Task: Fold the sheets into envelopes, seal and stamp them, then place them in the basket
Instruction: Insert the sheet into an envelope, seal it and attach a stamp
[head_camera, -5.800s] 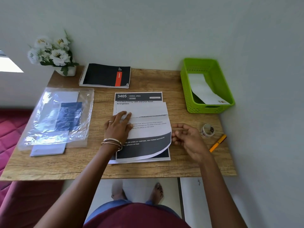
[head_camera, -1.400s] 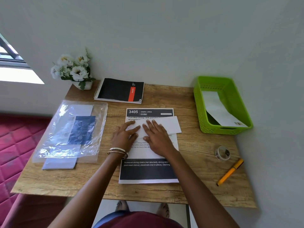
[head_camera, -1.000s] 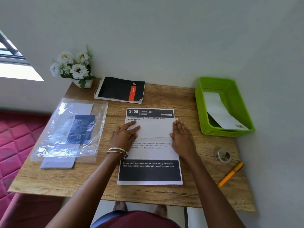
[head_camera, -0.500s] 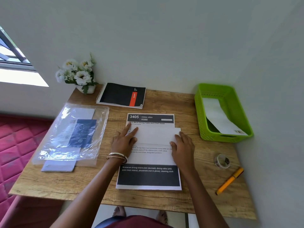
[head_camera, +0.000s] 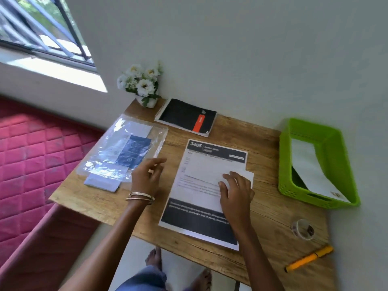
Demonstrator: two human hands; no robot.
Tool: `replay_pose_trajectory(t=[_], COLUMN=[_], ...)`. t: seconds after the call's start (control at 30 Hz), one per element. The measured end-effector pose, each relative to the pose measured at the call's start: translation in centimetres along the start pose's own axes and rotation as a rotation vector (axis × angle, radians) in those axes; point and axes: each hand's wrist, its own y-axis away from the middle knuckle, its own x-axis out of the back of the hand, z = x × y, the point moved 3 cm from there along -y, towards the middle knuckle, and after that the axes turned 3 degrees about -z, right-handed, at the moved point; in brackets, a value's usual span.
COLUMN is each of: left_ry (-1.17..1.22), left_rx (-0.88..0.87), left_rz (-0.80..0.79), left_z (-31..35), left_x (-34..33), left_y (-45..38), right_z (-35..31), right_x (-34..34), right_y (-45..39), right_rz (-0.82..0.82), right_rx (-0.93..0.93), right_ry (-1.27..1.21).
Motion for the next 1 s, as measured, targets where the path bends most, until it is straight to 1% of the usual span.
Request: replay_pose_trajectory(t=[0.1, 0.2, 0.3, 0.4, 0.47, 0.53, 0.63, 0.83, 0.93, 1.0], left_ry=[-0.001, -0.183, -0.324, -0.372, -0.43, -0.513, -0.557, -0.425, -0.322, -0.3], left_rx=[0.24, 0.412, 0.625, 0.761, 0.766, 0.732, 0.701, 0.745, 0.761, 0.754], left_rz=[0.193, 0.292, 0.275, 0.168, 0.089, 0.035, 0.027, 0.001, 0.038, 0.059], left_z=[-3.2, -6.4, -8.7, -10.3, -11.0, -11.3, -11.4, -13.3, -13.5, -13.1], left_x=[4.0, 7.5, 10.0, 11.8, 12.5, 12.8, 13.0, 13.3, 13.8, 14.1], left_y=[1.0, 1.9, 2.7, 2.8, 2.7, 2.4, 1.9, 0.5, 0.2, 0.3], right_z=[-4.0, -8.4, -12.4, -15.4, -17.1, -18.5, -19.9, -20.2, -20.0, -20.0], right_x=[-1.6, -3.6, -6.0, -8.7, -10.4, -11.9, -13.4, -14.1, -14.3, -14.4], right_y=[-0.2, -0.4, -0.6, -0.7, -0.4, 0.0, 0.7, 0.9, 1.0, 1.1], right_rz=[-0.054, -0.145, -0.265, -0.384, -0.44, -0.491, -0.514, -0.445, -0.426, -0.419], right_rx=[0.12, 0.225, 0.332, 0.391, 0.415, 0.431, 0.432, 0.383, 0.372, 0.36], right_ry=[-0.037, -0.106, -0.142, -0.114, -0.087, -0.033, 0.064, 0.098, 0.084, 0.082])
